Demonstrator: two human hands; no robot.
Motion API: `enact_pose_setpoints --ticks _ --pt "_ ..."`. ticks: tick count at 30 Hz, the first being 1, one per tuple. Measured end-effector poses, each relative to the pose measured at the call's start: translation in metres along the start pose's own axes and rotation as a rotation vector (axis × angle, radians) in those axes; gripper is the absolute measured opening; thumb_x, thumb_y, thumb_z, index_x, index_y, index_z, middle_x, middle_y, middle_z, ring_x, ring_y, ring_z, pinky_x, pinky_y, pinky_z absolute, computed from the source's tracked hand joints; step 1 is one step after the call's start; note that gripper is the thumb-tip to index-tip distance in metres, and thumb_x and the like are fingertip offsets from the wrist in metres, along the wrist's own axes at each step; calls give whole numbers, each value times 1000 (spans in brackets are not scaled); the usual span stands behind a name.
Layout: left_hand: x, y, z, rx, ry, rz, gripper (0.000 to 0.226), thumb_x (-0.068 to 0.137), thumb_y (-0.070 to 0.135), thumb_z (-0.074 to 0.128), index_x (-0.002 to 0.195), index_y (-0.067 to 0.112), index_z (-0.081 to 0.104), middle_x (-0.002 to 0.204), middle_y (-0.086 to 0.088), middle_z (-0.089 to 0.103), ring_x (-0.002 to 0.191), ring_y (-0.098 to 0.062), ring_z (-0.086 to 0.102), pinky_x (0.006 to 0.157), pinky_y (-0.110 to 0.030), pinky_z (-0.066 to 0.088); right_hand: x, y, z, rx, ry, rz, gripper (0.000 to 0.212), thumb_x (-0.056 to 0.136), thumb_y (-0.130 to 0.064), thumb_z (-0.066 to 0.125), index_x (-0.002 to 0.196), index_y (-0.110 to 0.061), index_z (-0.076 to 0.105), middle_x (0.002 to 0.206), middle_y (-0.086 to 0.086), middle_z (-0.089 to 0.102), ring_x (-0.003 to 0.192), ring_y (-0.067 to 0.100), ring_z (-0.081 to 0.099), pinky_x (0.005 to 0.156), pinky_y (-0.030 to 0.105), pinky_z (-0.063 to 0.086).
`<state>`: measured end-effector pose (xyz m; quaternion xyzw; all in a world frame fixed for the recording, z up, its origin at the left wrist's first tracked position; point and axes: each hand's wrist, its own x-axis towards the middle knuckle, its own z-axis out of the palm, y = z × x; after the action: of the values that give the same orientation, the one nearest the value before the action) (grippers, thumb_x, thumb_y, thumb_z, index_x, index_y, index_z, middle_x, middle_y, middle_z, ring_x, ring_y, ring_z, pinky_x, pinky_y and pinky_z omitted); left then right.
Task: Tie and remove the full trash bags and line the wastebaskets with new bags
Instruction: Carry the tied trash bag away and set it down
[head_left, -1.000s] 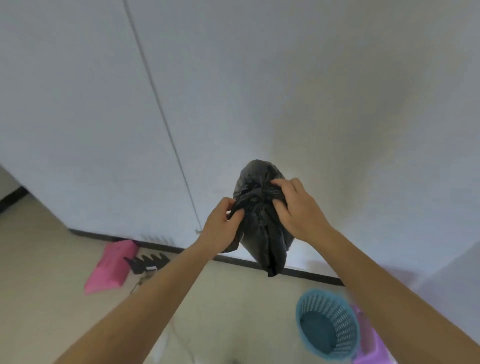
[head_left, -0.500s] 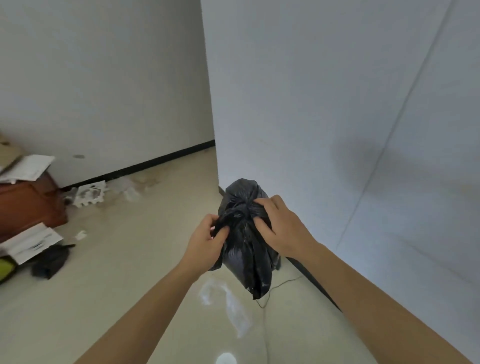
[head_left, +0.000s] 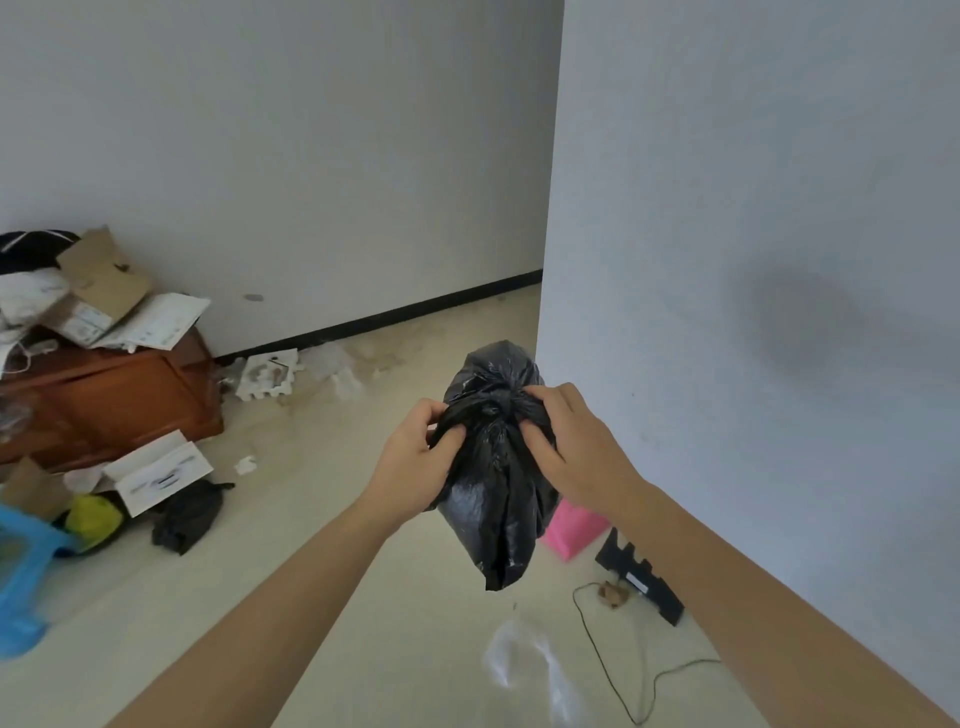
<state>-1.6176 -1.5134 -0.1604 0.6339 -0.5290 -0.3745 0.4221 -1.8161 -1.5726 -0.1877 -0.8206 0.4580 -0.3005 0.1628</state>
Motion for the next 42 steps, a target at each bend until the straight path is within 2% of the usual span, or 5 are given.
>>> enact_pose_setpoints --ticks 8,12,19,27,42 --pt "235 7 -31 40 -7 -46 8 100 28 53 107 26 53 95 -6 68 73 -24 67 46 -30 50 225 73 45 91 -42 21 46 102 -39 45 143 -21 36 125 -5 49 104 10 56 90 26 48" --pt "341 16 -69 63 54 -20 12 99 28 54 110 24 55 100 -1 68 86 -19 68 70 -39 59 348 85 61 146 -84 19 44 104 -40 40 143 -21 38 129 -5 53 108 7 53 93 24 44" --pt "541 -26 -129 -17 106 -17 12 100 27 54 111 24 55 101 -1 65 65 -11 58 40 -15 40 541 131 137 97 -153 11 36 104 -48 34 130 -26 46 114 -9 55 95 3 56 85 26 49" --pt "801 -50 -164 -3 -61 61 17 96 26 60 113 27 57 115 9 64 104 -7 62 95 -36 51 745 206 187 44 -97 139 39 104 -48 35 132 -25 47 121 -8 55 101 3 54 86 19 44" --pt "1228 5 -35 108 -266 157 15 98 20 55 112 19 59 107 8 65 99 -10 61 83 -26 47 1042 464 174 47 167 371 38 103 -42 40 135 -22 47 125 -3 56 112 13 55 93 28 43"
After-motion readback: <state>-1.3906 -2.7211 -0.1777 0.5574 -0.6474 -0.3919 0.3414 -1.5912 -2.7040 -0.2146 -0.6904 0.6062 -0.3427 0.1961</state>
